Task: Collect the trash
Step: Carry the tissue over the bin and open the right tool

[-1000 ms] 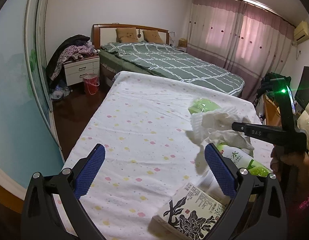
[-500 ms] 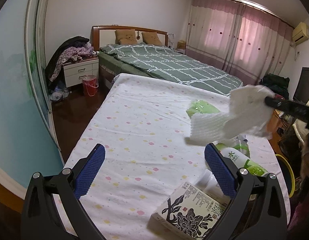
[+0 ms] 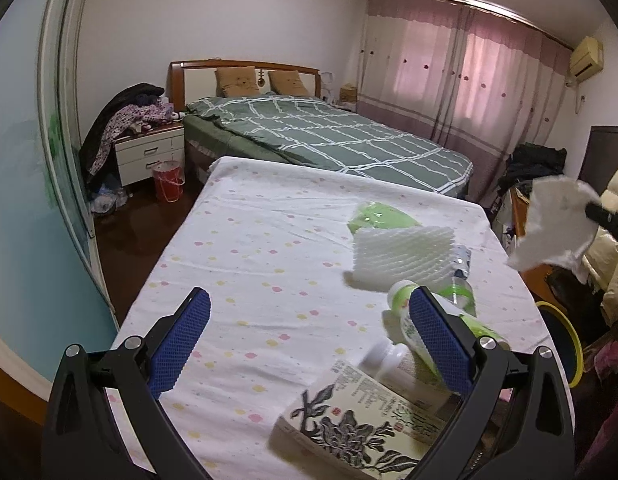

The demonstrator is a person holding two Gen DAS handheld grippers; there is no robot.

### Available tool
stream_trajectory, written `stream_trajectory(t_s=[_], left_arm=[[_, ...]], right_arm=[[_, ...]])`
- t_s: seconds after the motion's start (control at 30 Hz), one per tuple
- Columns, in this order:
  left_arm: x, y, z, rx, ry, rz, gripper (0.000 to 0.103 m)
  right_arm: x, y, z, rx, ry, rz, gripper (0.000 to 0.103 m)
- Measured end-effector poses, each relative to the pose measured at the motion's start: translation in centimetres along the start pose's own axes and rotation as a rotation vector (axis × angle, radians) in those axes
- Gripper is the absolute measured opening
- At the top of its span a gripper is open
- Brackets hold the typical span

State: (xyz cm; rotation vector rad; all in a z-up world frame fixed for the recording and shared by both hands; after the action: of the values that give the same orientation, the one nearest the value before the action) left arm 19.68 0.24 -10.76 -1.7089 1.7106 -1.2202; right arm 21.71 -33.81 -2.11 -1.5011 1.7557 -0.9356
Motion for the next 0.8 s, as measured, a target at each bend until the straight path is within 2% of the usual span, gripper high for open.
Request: stream_trajectory(t_s=[0.43, 0.6, 0.8], left_arm=[[5.8, 0.9, 1.3, -0.043, 0.071, 0.08, 0.098], [8.4, 1.6, 2.1, -0.072, 0.098, 0.123, 0.098], [10.4, 2.5, 2.7, -0.099, 0.116, 0.154, 0.098]], right_arm=[[17.0, 6.9, 3.6, -0.1, 0.368, 0.212, 0.006], [21.0, 9.5, 5.6, -0.156, 0.43, 0.258, 0.006], [23.2, 11.5, 7.6, -0.212, 0.484, 0.286, 0.009]])
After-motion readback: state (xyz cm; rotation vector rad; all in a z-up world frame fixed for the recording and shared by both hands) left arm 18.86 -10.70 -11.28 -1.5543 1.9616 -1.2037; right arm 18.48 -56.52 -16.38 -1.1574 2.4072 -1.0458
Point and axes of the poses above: each gripper's, at about its wrist camera, not at the fingertips, and z roughly the way its jaws point, x to its right, y to its underside, the point moved 10 cm from there along z, roughly the way its jaws point, and after that the axes turned 14 degrees about y, right-handed, at the moved point
